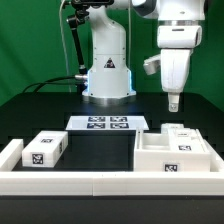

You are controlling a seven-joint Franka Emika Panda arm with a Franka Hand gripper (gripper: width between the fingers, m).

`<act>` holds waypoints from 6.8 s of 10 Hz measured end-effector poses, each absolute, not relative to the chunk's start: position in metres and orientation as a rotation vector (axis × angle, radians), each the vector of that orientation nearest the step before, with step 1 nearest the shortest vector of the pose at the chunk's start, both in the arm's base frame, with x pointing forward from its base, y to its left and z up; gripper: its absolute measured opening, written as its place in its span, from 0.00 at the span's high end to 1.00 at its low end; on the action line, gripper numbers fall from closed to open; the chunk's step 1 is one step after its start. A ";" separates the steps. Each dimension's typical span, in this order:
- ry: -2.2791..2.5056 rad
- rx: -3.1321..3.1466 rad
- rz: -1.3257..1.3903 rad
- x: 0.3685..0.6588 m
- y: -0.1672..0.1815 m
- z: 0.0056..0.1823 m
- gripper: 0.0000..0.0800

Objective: Assemble cabinet

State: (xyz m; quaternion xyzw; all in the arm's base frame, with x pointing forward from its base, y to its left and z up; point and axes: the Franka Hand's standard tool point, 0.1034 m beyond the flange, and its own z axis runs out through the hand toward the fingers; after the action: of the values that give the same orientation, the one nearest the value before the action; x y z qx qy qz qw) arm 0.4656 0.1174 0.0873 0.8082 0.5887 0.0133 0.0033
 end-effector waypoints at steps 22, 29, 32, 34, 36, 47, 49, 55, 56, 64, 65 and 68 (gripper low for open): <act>1.913 2.579 0.069 0.391 0.129 0.021 0.92; 1.914 2.526 -0.042 0.423 0.085 0.063 0.92; 1.905 2.532 -0.022 0.441 0.077 0.064 0.91; 1.902 2.533 -0.017 0.443 0.078 0.064 0.91; 1.912 2.526 -0.014 0.445 0.078 0.064 0.91; 1.982 2.478 0.001 0.463 0.072 0.060 0.91; 2.043 2.431 0.000 0.468 0.068 0.059 0.91; 2.127 2.355 0.012 0.474 0.066 0.059 0.91; 2.127 2.355 0.013 0.475 0.066 0.059 0.91; 2.132 2.355 0.036 0.552 0.060 0.059 0.91; 2.139 2.362 0.006 0.557 0.060 0.059 0.91; 2.168 2.339 0.006 0.568 0.059 0.059 0.91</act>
Offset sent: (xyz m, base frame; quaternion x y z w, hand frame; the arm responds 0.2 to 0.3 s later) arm -0.0416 0.0163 -0.0268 -0.0206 0.0282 -0.0132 0.9993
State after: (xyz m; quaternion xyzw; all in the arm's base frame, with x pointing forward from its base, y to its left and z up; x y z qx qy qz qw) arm 0.5680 0.0595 0.0593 0.7332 0.6796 0.0019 -0.0238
